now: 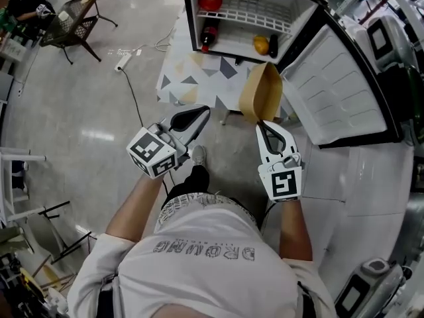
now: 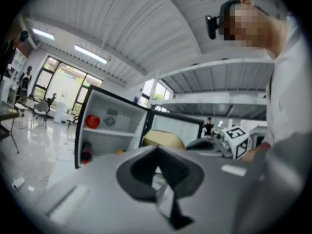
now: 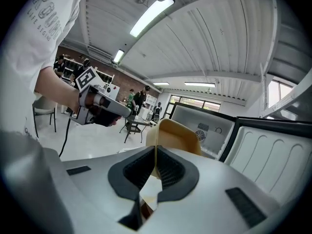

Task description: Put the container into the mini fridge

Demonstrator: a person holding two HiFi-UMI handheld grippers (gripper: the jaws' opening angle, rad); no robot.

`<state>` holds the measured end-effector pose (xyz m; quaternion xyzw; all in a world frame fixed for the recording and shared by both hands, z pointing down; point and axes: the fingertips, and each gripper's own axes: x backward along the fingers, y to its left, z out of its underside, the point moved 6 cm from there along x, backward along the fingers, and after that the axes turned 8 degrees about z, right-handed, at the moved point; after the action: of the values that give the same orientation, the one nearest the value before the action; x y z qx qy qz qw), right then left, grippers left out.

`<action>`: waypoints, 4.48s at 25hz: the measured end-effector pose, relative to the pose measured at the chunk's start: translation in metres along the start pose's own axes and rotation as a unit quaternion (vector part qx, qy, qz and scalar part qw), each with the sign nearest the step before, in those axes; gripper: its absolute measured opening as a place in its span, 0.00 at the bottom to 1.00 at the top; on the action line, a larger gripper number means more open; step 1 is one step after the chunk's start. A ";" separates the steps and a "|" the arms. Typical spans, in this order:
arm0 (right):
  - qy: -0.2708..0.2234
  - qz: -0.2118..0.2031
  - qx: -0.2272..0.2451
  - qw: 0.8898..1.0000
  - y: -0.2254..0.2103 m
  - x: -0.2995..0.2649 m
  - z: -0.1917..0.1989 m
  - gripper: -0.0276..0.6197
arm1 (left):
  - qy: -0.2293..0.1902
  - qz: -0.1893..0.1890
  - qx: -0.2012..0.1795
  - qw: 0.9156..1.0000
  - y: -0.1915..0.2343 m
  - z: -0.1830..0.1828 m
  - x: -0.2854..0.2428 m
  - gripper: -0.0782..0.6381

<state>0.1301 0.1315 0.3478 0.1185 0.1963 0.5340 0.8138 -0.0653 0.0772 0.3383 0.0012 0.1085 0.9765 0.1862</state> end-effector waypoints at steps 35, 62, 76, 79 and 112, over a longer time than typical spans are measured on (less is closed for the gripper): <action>0.130 -0.033 0.026 0.991 -0.012 -0.228 0.046 0.06 | 0.034 0.034 0.048 0.998 0.227 0.004 -0.031 0.12; 0.130 -0.104 0.123 0.978 -0.063 -0.338 0.122 0.06 | 0.036 -0.040 0.072 0.996 0.250 0.042 -0.097 0.12; 0.144 -0.114 0.207 0.961 -0.061 -0.381 0.148 0.06 | 0.029 -0.069 0.079 0.994 0.260 0.055 -0.098 0.12; 0.149 -0.117 0.228 0.955 -0.058 -0.387 0.152 0.06 | 0.029 -0.072 0.080 0.994 0.260 0.056 -0.098 0.12; 0.165 -0.111 0.238 0.951 -0.053 -0.396 0.160 0.13 | 0.041 -0.069 0.073 0.994 0.261 0.051 -0.100 0.12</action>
<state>0.1055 -0.2500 0.5457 0.1965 0.4617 0.3901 0.7720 -0.0650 -0.1848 0.4477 -0.0331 0.1868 0.9501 0.2474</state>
